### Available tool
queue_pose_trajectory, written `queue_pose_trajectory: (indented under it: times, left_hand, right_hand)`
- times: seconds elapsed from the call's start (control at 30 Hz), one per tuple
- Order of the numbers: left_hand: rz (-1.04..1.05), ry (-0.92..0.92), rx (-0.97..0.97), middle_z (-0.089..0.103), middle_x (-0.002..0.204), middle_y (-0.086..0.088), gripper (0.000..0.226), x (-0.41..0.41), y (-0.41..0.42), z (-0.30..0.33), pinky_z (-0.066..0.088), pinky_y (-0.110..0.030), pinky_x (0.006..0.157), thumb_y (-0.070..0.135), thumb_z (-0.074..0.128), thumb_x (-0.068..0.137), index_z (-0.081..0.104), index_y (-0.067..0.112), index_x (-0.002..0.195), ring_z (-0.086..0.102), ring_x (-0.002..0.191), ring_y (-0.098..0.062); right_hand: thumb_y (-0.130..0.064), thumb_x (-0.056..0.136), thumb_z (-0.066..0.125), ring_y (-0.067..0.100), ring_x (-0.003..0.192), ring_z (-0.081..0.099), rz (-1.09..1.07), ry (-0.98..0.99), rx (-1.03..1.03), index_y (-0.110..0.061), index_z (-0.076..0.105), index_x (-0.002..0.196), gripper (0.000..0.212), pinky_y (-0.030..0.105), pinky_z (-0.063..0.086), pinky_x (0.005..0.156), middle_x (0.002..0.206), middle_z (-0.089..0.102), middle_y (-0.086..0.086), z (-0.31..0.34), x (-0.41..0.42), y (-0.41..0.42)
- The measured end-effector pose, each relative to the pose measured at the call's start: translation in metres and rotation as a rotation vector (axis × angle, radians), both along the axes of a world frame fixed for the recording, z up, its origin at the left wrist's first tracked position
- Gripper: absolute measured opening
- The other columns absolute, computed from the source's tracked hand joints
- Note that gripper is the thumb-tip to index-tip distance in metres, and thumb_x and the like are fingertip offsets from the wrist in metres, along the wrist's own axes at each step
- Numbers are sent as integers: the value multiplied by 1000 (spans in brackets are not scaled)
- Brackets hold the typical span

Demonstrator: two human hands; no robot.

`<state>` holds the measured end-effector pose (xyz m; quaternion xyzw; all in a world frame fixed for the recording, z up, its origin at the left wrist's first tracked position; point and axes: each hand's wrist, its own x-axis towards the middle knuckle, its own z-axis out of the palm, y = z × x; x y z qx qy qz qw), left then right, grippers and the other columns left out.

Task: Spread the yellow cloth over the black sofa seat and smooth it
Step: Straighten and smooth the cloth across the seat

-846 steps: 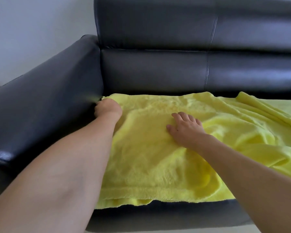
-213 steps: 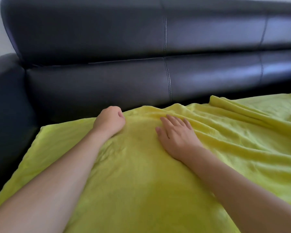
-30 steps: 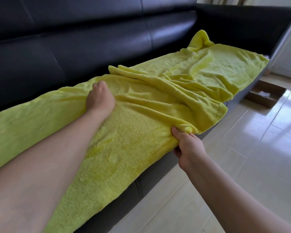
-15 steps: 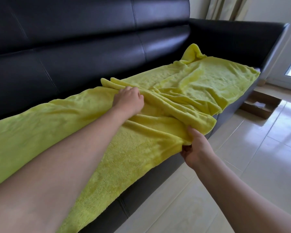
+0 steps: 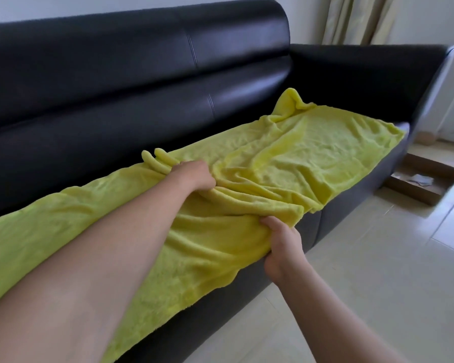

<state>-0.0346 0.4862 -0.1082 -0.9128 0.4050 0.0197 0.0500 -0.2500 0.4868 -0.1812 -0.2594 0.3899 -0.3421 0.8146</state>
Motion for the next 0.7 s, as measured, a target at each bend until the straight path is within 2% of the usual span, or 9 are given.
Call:
queue_pose_trajectory:
  times: [0.07, 0.13, 0.27, 0.33, 0.43, 0.47, 0.53, 0.6, 0.7]
  left_hand:
    - [-26, 86, 7, 66, 103, -11, 12, 4, 0, 3, 40, -32, 63, 22, 49, 82, 57, 13, 82, 58, 84, -28]
    - [-20, 139, -42, 65, 97, -16, 13, 6, -3, 7, 38, -31, 56, 16, 50, 85, 57, 9, 79, 60, 84, -30]
    - [15, 130, -189, 65, 107, -17, 26, 16, -9, 18, 40, -30, 69, 19, 50, 94, 65, -1, 100, 60, 99, -34]
    - [16, 73, -280, 62, 103, -12, 24, 21, -12, 24, 41, -31, 73, 20, 49, 97, 62, 0, 96, 59, 97, -34]
    - [26, 4, -417, 61, 97, -12, 19, 24, -18, 32, 40, -35, 68, 13, 45, 94, 48, 7, 76, 55, 84, -33]
    - [34, 7, -488, 60, 100, -13, 16, 26, -21, 34, 39, -35, 68, 12, 44, 94, 48, 7, 79, 54, 84, -33]
    - [66, 38, -650, 57, 111, -14, 14, 31, -30, 40, 40, -35, 73, 14, 41, 97, 52, 5, 97, 56, 96, -34]
    - [68, 139, -708, 59, 114, -13, 25, 33, -37, 47, 41, -32, 77, 16, 41, 99, 59, 3, 110, 58, 104, -31]
    - [-122, 440, -499, 66, 112, -7, 20, 24, -37, 48, 47, -26, 77, 12, 52, 96, 67, 8, 108, 61, 95, -22]
  right_hand:
    - [-13, 86, 68, 27, 93, 62, 63, -19, 77, -20, 53, 116, 35, 45, 52, 82, 103, 64, 6, 6, -2, -5]
    - [-14, 84, 71, 31, 99, 63, 110, -61, 150, -19, 53, 120, 40, 50, 52, 88, 111, 64, 10, 8, -1, -9]
    - [-12, 83, 72, 35, 99, 66, 193, -149, 192, -13, 60, 113, 32, 53, 53, 84, 108, 70, 16, 13, -1, -12]
    - [-7, 83, 70, 35, 98, 68, 218, -187, 183, -11, 63, 113, 31, 53, 53, 84, 106, 72, 16, 13, -1, -12]
    - [-3, 84, 67, 36, 101, 67, 227, -211, 171, -8, 62, 119, 36, 54, 51, 88, 107, 72, 17, 14, 0, -13]
    - [-4, 84, 68, 35, 102, 67, 238, -216, 160, -8, 62, 120, 37, 54, 50, 90, 108, 72, 17, 14, 0, -13]
    - [-8, 84, 69, 34, 103, 67, 256, -233, 129, -9, 62, 120, 37, 55, 48, 94, 107, 72, 15, 16, 2, -13]
    - [-18, 84, 70, 32, 103, 68, 265, -255, 106, -12, 64, 117, 33, 53, 49, 93, 106, 73, 13, 19, 1, -13]
    - [-37, 86, 62, 33, 101, 67, 228, -280, 169, -11, 64, 116, 40, 47, 51, 85, 105, 73, 14, 16, -1, -19]
